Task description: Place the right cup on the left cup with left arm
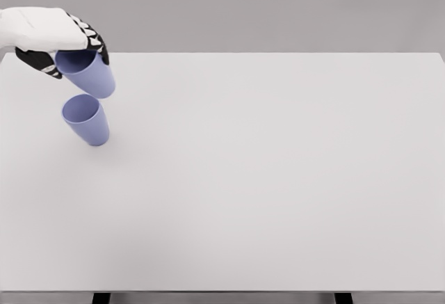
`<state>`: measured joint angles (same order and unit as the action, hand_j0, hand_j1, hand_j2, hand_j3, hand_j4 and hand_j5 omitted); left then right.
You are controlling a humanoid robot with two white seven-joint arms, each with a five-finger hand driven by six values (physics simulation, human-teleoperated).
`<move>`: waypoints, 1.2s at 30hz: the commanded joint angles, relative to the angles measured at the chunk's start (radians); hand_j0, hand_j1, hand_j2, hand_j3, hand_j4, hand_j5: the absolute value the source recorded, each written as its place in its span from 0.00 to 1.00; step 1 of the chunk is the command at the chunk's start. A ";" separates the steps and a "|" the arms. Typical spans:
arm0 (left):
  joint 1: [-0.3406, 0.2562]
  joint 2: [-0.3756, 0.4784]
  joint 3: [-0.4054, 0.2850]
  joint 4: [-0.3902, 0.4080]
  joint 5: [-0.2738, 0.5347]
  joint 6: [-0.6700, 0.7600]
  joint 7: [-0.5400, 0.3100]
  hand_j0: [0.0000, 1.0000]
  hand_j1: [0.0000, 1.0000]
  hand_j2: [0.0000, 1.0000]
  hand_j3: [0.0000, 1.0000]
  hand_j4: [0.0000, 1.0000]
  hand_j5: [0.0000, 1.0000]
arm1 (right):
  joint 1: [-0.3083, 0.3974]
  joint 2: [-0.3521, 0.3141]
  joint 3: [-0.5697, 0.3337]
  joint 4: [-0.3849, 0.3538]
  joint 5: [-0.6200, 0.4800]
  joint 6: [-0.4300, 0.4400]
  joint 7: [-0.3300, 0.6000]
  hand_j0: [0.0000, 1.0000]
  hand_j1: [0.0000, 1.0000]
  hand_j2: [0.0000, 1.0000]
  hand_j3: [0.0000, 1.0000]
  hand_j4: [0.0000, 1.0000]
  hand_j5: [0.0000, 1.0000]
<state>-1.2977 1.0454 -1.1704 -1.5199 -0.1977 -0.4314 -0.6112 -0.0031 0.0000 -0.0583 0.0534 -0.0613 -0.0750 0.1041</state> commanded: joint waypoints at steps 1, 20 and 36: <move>0.000 0.011 0.001 0.000 0.003 0.002 0.000 0.69 0.69 0.69 0.69 0.69 0.69 | 0.000 0.000 0.000 0.000 0.000 0.000 0.000 1.00 1.00 1.00 1.00 1.00 1.00; 0.008 0.053 -0.014 -0.006 0.000 -0.010 0.000 0.69 0.69 0.69 0.69 0.69 0.69 | 0.000 0.000 0.000 0.000 0.000 0.000 0.000 1.00 1.00 1.00 1.00 1.00 1.00; 0.003 0.102 -0.018 -0.054 0.000 -0.013 0.000 0.69 0.69 0.69 0.69 0.69 0.69 | 0.000 0.000 0.000 0.000 0.000 0.000 0.000 1.00 1.00 1.00 1.00 1.00 1.00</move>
<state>-1.2947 1.1386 -1.1903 -1.5654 -0.2000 -0.4461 -0.6111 -0.0031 0.0000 -0.0583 0.0533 -0.0613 -0.0751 0.1041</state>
